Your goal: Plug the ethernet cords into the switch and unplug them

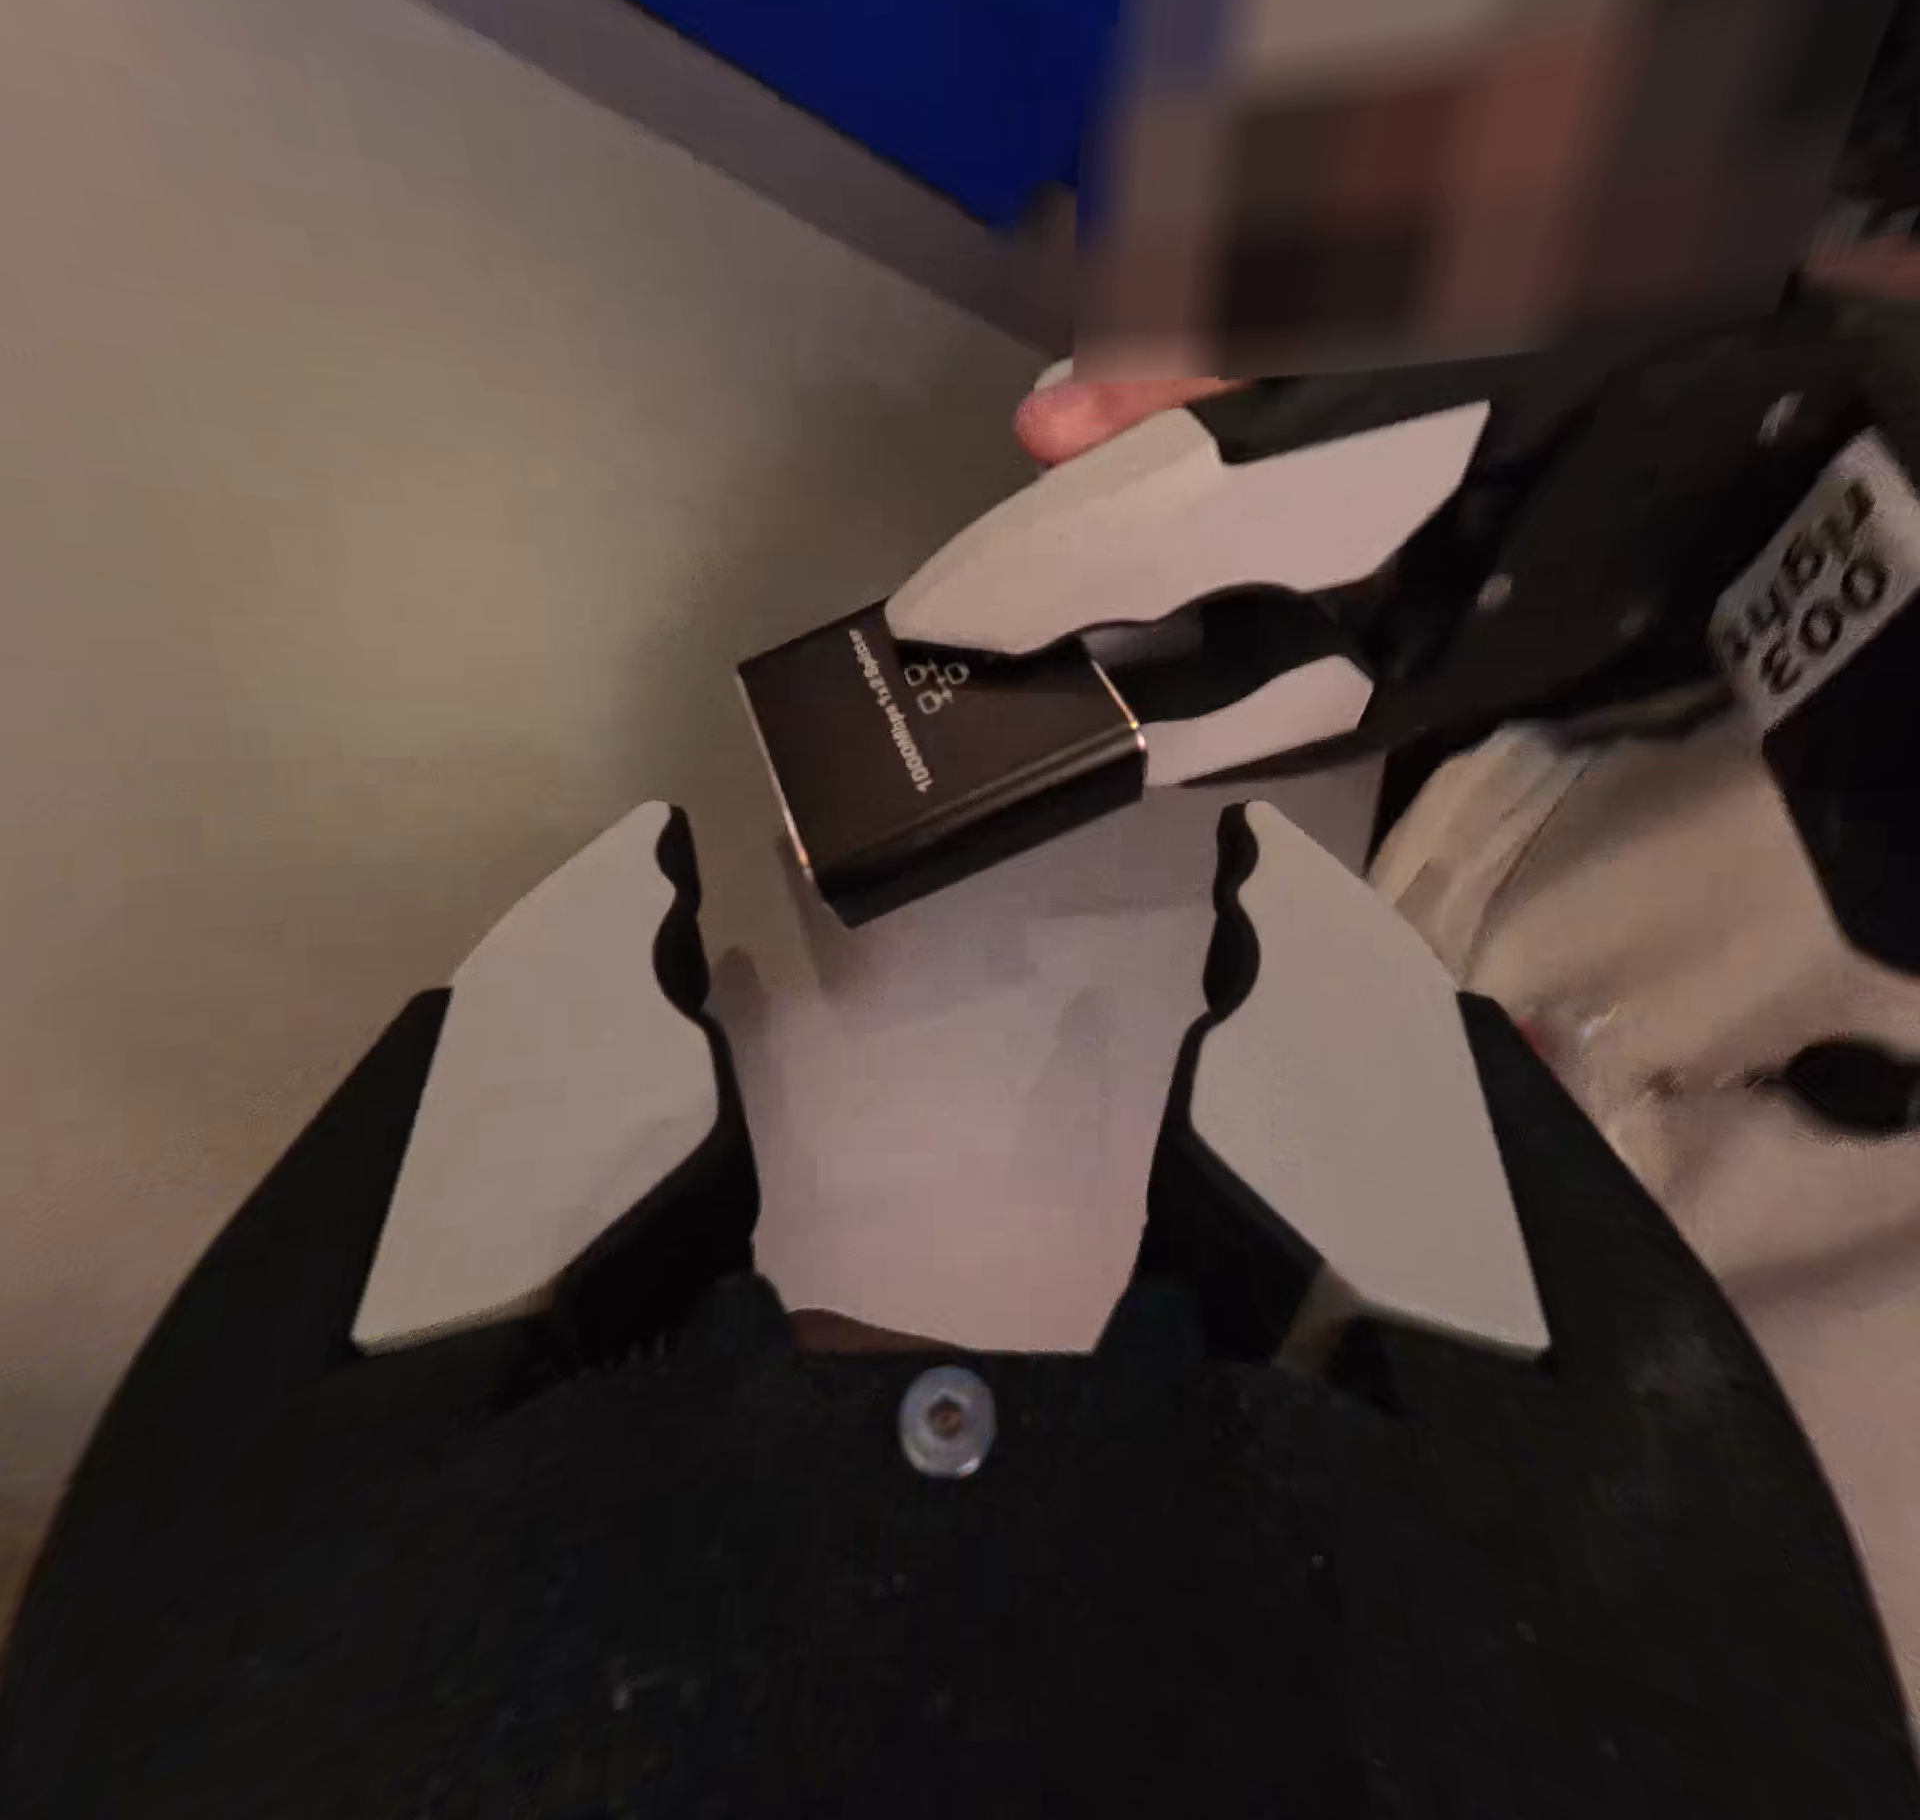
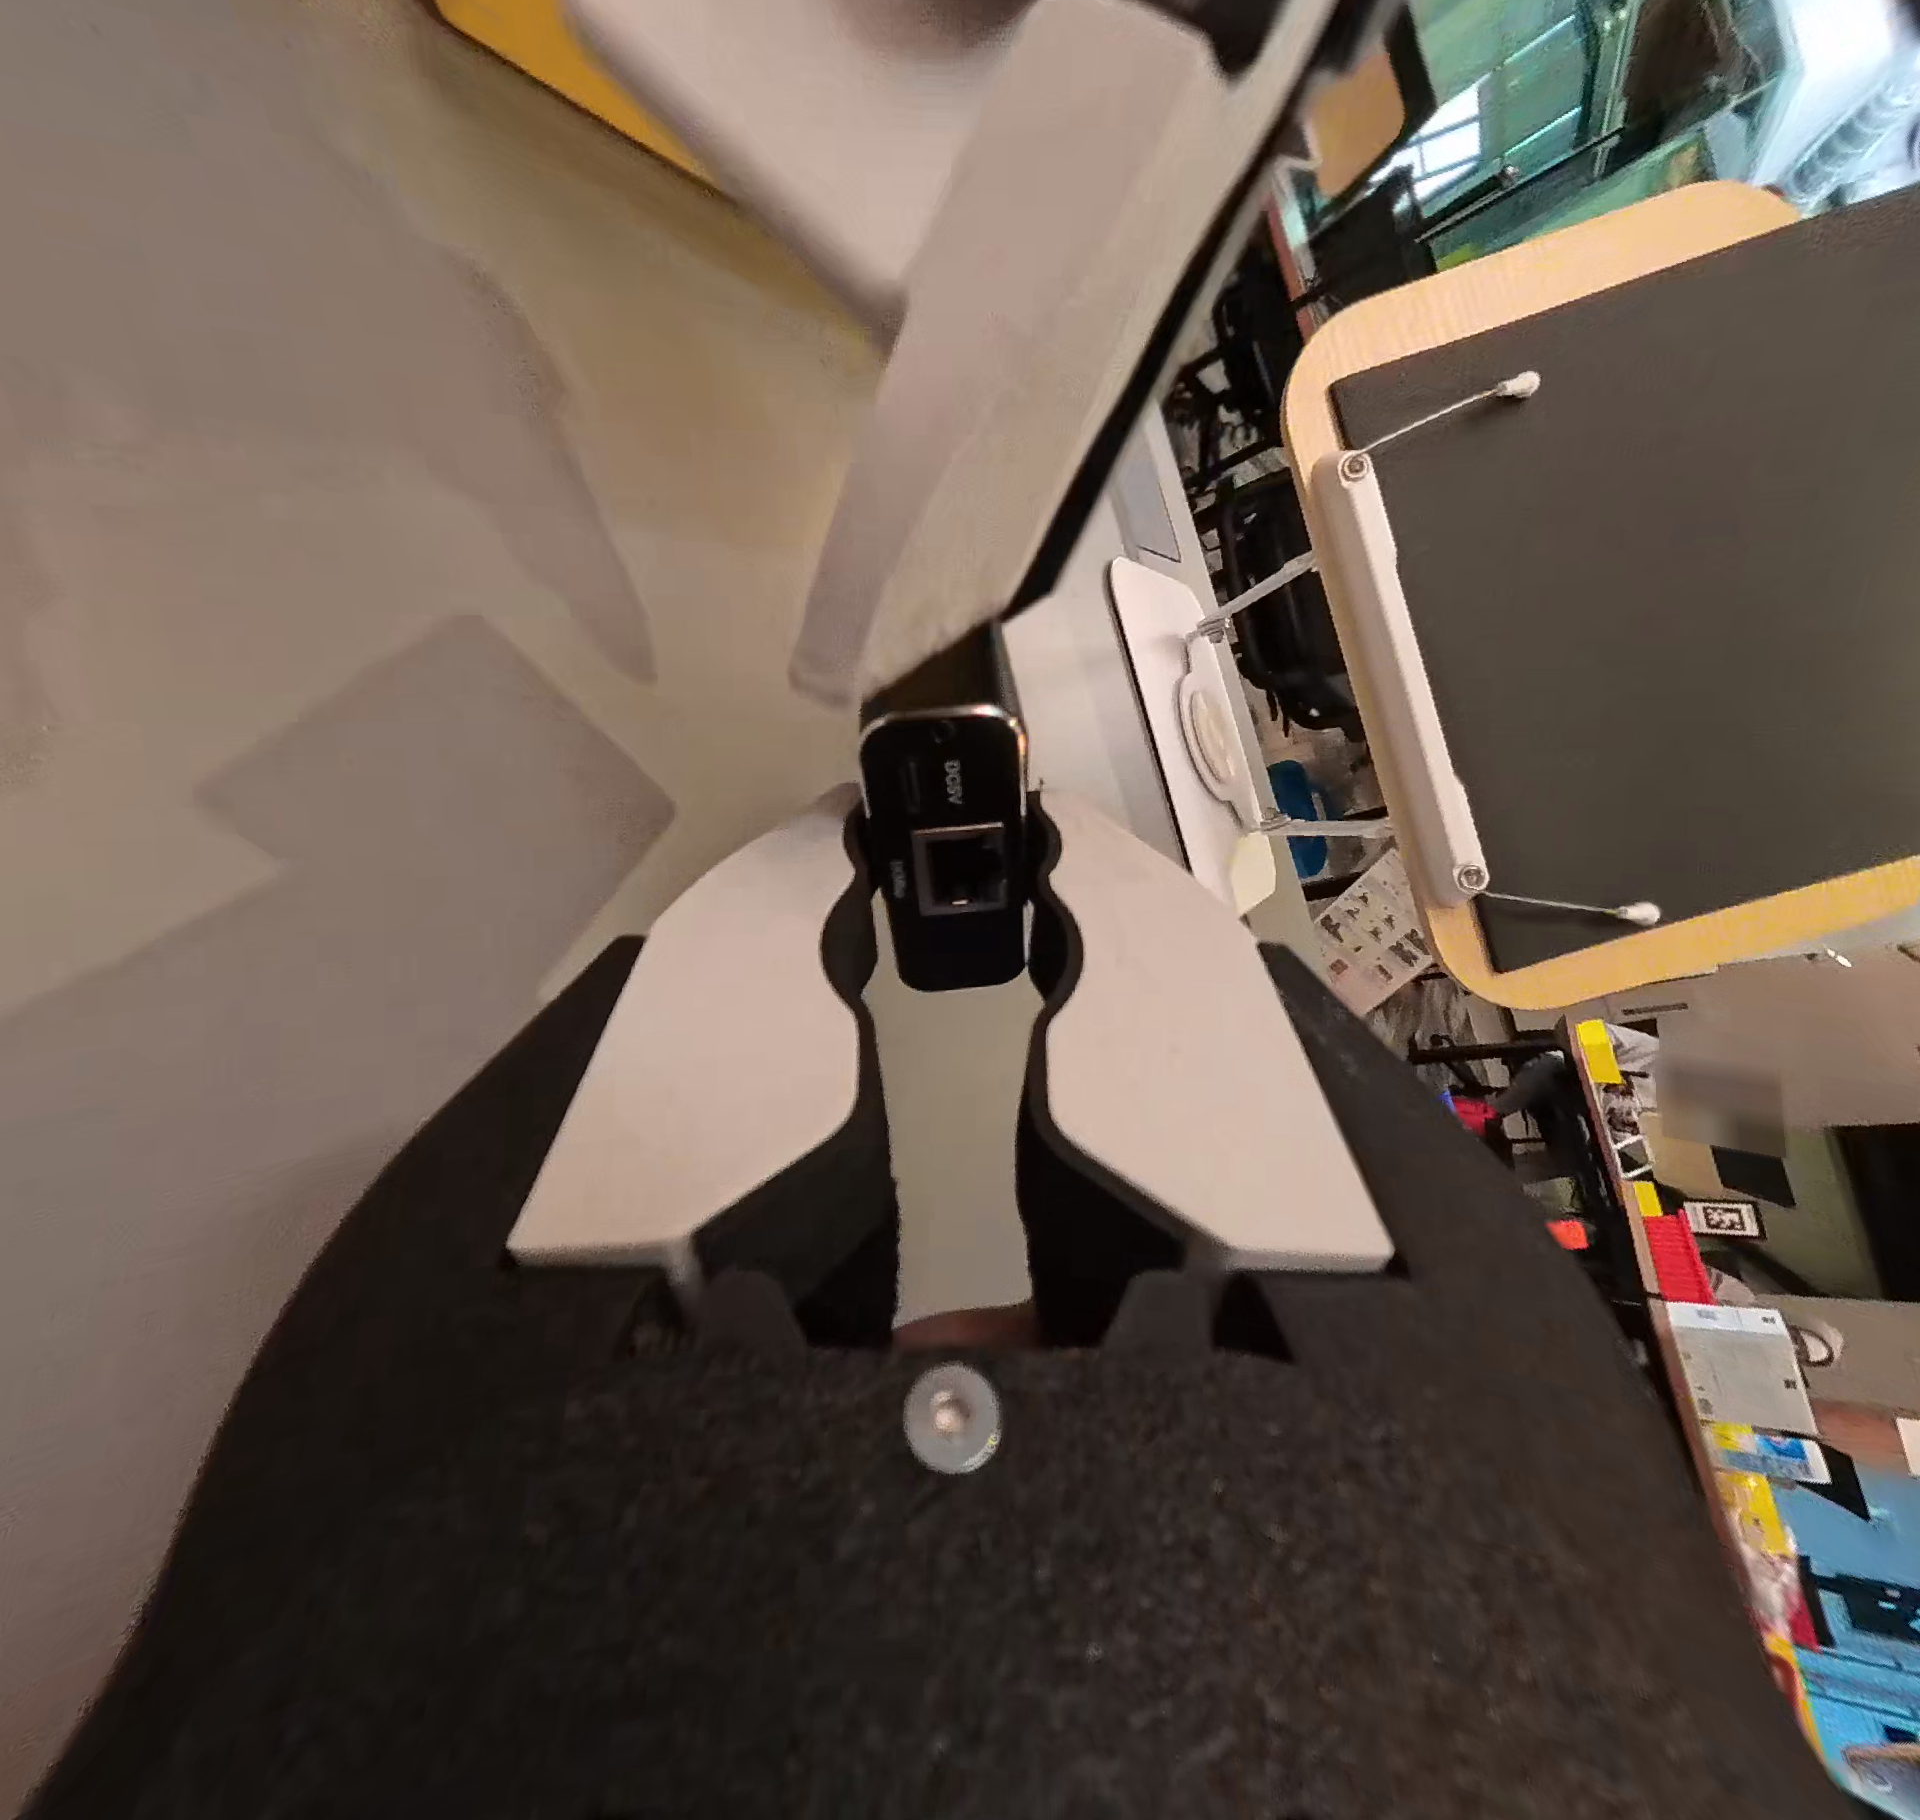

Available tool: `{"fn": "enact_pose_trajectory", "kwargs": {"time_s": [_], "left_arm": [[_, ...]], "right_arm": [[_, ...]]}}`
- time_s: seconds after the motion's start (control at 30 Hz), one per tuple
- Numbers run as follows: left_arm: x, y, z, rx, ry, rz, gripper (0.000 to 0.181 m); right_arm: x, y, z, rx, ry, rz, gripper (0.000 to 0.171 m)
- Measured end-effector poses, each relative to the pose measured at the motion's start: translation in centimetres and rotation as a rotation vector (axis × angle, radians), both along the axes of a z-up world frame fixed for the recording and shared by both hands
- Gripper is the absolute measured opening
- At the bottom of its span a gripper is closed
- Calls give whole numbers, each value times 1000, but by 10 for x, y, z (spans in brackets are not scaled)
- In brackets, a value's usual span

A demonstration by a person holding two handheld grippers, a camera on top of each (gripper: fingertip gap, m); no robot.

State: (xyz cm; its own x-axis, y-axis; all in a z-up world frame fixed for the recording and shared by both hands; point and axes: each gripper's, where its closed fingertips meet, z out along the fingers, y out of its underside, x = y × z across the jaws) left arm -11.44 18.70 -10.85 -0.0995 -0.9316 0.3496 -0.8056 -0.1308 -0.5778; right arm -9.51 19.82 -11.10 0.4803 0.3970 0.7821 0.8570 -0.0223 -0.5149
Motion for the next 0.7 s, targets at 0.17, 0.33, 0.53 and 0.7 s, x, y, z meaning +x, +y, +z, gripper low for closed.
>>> {"fn": "enact_pose_trajectory", "kwargs": {"time_s": [0.17, 0.33, 0.53, 0.7], "left_arm": [[1, -13, -7, -215, -113, 147, 75], [-21, -43, 8, -418, -131, -65, 74], [-29, -54, 40, -727, -200, -225, 74], [-24, -63, 54, -825, -260, -321, 74]], "right_arm": [[-16, -3, 4, 22, -19, 31, 25], [-44, -35, 17, -23, 182, 303, 25], [-41, -59, 47, -59, 313, 424, 34], [-42, -47, 50, 62, 236, 366, 31]]}}
